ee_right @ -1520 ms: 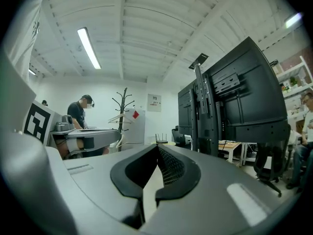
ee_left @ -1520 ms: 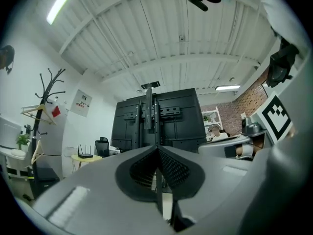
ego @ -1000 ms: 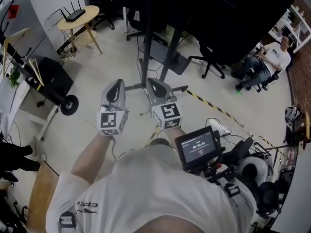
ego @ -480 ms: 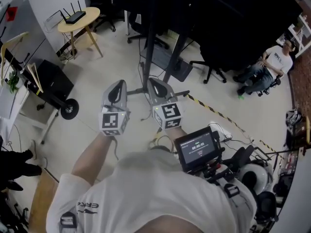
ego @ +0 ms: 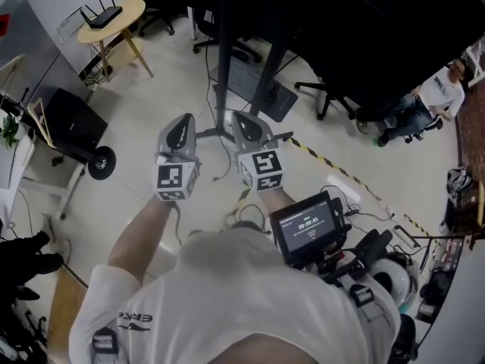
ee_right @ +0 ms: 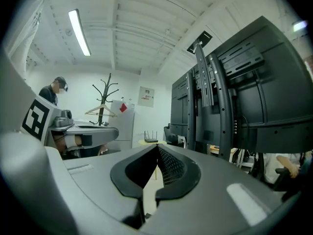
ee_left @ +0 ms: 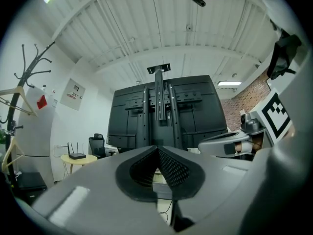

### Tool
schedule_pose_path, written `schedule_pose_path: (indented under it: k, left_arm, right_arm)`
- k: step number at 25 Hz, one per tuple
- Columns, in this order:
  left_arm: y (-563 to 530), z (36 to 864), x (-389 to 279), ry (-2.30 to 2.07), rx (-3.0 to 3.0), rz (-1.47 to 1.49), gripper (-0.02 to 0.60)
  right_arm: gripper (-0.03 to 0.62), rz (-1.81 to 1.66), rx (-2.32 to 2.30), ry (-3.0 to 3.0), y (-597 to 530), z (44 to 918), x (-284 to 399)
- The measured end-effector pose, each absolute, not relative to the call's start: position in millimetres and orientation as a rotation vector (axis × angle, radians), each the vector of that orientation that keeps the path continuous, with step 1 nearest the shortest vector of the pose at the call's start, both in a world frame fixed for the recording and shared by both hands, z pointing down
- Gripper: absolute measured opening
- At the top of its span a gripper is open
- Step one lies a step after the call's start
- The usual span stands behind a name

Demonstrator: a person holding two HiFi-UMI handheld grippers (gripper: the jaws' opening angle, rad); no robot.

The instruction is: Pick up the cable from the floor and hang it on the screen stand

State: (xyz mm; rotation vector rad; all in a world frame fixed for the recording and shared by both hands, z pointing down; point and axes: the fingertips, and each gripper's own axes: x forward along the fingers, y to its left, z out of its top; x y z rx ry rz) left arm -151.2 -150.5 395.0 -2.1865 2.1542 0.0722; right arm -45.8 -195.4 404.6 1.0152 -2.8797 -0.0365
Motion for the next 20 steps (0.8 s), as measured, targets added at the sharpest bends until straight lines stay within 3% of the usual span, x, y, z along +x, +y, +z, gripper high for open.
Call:
schedule_pose_path:
  k: [20]
  left_arm:
    - [-250,495,-166,2.211,-2.302,-0.089,0.002]
  right_arm:
    - [0.014,0.129,0.999,-2.731,-290,518,-60]
